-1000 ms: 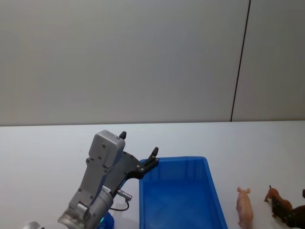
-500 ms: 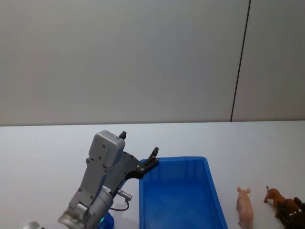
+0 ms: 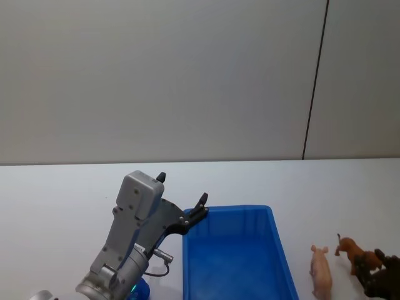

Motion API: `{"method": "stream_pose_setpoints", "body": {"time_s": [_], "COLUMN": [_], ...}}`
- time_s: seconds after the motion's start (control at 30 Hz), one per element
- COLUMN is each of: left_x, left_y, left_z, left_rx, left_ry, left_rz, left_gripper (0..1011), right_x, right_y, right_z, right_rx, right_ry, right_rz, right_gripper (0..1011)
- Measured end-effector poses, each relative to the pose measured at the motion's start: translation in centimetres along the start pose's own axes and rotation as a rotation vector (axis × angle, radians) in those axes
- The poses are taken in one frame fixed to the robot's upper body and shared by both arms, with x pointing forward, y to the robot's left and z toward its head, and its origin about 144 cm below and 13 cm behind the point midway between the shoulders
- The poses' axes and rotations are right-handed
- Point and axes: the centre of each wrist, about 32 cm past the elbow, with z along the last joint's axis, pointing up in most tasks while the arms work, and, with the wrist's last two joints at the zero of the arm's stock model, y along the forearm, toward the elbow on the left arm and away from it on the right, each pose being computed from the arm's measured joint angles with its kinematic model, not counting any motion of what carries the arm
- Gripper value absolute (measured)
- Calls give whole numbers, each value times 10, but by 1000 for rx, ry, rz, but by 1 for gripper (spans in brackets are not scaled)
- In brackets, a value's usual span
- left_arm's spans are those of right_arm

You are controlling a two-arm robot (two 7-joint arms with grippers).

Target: Pick up the two dolls from the table and place them into the box.

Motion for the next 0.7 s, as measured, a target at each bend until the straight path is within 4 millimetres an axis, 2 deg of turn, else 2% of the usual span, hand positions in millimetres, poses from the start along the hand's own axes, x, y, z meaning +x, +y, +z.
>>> {"method": "stream_pose_setpoints", "body": {"time_s": [0.37, 0.7], "left_x": [0, 0], "left_y": [0, 0], "left_z": [0, 0], "left_rx": [0, 0], "left_ry": [0, 0], "left_rz": [0, 0], "left_gripper": [1002, 1002], "right_x": [-6, -17], "right_y": [0, 10], "right_z": [23, 43], "right_rx": [130, 221], "right_ry": [-2, 17], "right_rz": [78, 204], "right_gripper": [412, 412]}}
